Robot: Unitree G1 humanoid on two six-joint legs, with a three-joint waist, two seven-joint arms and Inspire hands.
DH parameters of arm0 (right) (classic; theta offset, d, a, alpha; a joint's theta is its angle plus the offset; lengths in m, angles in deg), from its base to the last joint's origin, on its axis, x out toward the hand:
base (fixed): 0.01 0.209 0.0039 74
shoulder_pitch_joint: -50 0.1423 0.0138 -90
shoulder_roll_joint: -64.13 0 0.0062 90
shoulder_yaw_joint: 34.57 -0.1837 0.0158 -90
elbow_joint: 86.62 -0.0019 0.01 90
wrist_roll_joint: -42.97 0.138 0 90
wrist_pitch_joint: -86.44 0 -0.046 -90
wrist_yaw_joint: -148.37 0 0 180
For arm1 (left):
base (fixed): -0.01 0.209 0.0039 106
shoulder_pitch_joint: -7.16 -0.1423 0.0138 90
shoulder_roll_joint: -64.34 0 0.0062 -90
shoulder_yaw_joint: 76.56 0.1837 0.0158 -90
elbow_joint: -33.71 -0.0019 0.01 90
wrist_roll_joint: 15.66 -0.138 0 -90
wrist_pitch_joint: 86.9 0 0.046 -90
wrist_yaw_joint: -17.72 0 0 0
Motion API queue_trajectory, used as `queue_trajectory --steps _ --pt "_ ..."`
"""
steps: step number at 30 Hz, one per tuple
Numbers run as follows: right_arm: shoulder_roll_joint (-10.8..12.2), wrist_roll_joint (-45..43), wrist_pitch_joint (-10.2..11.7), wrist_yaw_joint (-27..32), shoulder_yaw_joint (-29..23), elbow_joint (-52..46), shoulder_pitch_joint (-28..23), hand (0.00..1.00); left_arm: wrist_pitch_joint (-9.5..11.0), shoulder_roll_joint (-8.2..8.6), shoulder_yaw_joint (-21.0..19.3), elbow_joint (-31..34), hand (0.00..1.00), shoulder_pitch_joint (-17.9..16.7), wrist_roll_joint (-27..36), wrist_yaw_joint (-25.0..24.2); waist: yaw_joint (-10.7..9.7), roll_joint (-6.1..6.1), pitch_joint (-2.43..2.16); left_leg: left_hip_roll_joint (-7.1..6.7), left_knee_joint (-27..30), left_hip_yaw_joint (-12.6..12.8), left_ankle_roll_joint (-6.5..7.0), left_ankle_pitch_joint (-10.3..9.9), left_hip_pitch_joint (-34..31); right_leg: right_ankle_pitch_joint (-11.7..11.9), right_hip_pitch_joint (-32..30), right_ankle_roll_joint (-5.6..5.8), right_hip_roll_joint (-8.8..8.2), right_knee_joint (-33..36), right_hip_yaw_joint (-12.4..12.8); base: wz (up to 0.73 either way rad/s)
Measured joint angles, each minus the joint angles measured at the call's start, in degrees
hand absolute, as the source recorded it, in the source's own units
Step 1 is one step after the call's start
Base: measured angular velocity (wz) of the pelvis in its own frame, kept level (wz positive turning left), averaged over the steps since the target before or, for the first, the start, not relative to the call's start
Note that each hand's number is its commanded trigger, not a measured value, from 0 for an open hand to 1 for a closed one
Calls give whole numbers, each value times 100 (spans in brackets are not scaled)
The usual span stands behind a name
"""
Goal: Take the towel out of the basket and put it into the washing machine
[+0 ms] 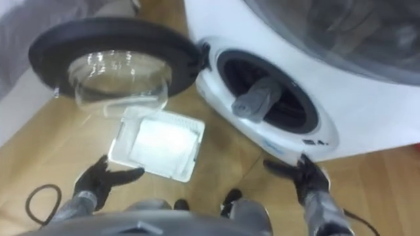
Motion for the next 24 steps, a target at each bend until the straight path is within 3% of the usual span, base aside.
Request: queue_trajectory --steps 4,8,17,24 --pt "68 -308 17 -4 5 393 -131 0 19 -2 -256 -355 0 -56 -518 249 -21 1 12 39 -142 82 -51 -33 401 22 401 29 114 -206 120 -10" --pt "241 -454 13 4 -96 409 -274 0 15 -10 -466 -360 0 -340 -958 463 -133 36 8 82 -206 125 -92 -58 619 21 609 28 184 -296 135 -5" --pt "383 -827 10 -19 -319 452 -340 0 -22 207 -778 -514 0 -418 -1141 563 -228 -12 27 108 -281 141 -119 -70 823 18 781 27 249 -399 206 -2" --pt "424 -1079 -49 -192 -430 644 -208 0 -148 217 -810 -525 0 -422 -1534 552 -268 -60 37 133 -331 141 -149 -90 963 17 930 29 309 -488 254 0"
